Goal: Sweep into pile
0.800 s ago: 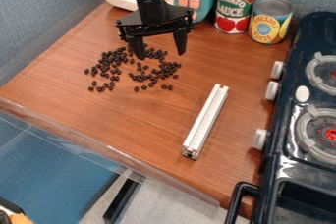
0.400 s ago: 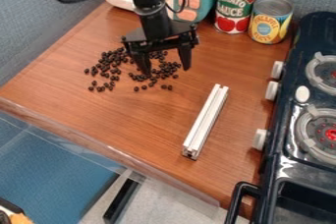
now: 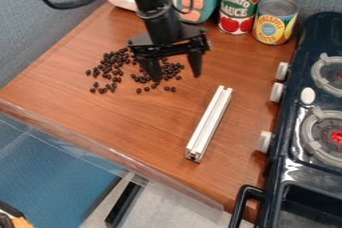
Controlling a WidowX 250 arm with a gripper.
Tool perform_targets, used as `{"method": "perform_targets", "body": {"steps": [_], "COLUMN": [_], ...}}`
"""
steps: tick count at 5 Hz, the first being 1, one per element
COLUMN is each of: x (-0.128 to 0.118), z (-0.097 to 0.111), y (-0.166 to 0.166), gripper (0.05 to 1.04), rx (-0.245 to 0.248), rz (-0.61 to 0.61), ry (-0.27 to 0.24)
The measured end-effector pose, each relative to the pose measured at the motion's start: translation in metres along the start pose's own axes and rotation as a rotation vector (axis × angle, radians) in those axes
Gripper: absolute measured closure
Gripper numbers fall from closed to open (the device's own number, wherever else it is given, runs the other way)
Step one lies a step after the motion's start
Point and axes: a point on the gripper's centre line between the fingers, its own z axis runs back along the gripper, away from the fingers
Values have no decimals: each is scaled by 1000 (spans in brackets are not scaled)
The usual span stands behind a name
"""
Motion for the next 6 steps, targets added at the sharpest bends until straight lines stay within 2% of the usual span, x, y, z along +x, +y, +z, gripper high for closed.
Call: {"method": "perform_targets", "body": {"steps": [2,3,5,6], "x": [-19,-27,-30,-44], "z": [-12,-30,-37,-43], "y": [-29,-31,-39,-40], "gripper": [83,83,83,118], "rx": [25,44,44,51], "rz": [-107,-101,-132,-138], "ry": [33,84,71,92]}}
